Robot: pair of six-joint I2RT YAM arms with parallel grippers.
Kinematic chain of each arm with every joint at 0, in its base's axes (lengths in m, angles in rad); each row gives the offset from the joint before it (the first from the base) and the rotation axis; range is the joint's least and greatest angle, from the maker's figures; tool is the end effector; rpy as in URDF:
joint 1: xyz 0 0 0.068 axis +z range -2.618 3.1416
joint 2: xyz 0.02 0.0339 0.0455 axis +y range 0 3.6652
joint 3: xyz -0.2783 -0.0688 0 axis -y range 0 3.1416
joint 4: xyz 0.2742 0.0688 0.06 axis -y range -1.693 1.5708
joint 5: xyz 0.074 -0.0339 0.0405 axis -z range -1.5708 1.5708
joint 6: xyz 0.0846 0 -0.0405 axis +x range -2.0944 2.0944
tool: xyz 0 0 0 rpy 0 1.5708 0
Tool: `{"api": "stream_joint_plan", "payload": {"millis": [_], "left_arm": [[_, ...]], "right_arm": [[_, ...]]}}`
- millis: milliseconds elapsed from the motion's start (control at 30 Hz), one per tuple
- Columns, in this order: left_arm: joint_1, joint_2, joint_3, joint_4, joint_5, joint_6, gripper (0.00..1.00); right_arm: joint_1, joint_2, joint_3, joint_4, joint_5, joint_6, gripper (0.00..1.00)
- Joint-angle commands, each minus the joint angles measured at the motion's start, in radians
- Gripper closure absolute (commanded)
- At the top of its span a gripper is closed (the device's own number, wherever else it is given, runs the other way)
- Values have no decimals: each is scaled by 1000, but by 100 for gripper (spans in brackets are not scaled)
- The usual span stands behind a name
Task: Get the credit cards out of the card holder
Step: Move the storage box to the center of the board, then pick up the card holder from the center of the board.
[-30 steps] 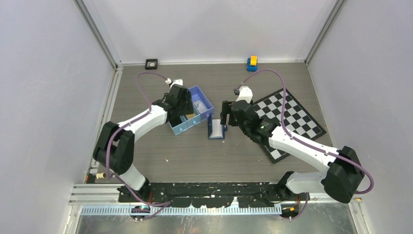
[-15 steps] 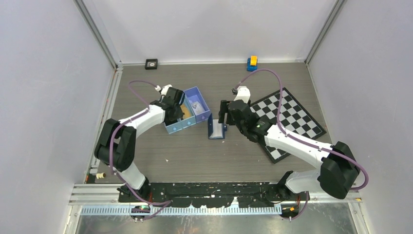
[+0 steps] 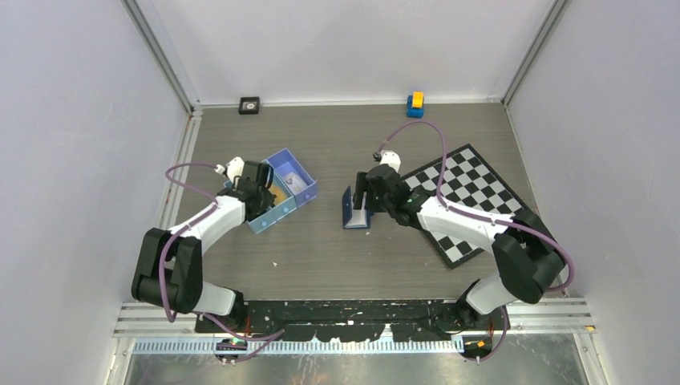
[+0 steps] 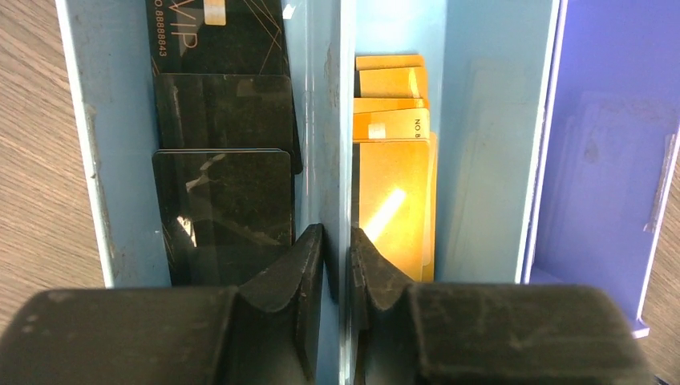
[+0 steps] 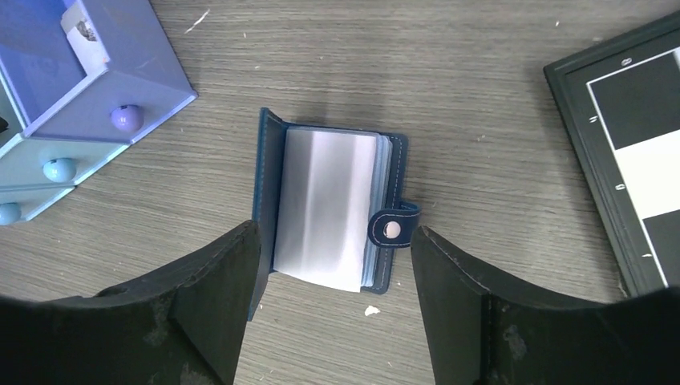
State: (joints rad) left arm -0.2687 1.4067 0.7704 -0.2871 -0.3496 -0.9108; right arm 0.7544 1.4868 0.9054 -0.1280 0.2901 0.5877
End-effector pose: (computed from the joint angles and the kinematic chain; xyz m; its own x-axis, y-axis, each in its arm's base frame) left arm 0.3194 -0.0579 0.1510 -0.5112 -0.6291 -0.5856 -0.5767 0.7563 -0.3089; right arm 0.2909 0.2401 0.1894 -0.6712 0.0983 -0.7348 -0.1513 0.9521 0.2656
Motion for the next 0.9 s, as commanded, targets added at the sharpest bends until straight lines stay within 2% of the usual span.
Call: {"api": "stream_joint_plan", "payload": {"millis": [0,133,200,267,433,500,567,700,767,867], "left_arm": [[-1,6,-9,122,116,-27,78],[-16,15,-12,202,223,30,66],[-36,9,-17,240,244,47,63],[-52,-1,-15,249,245,59,61],[-72,-79,-19,214,198,106,51],[-86,-138,-27,206,176,138,43],[-117,-197,-16,197,194,242,32],[-230,-280,27,106,150,388,26],[-257,-314,-3,156,185,403,22],[-260,-298,-31,240,338,400,22]], "right_arm": [[-39,30,32,62,-128,60,29],[-40,67,43,100,-244,41,37],[-40,85,50,108,-276,26,45],[-40,104,57,112,-320,19,50],[-40,120,62,121,-353,4,51],[-40,108,55,123,-350,0,50],[-41,98,44,122,-350,-2,50],[-40,101,42,152,-341,-1,51],[-40,109,43,152,-330,6,53],[-40,120,35,167,-318,10,58]]}}
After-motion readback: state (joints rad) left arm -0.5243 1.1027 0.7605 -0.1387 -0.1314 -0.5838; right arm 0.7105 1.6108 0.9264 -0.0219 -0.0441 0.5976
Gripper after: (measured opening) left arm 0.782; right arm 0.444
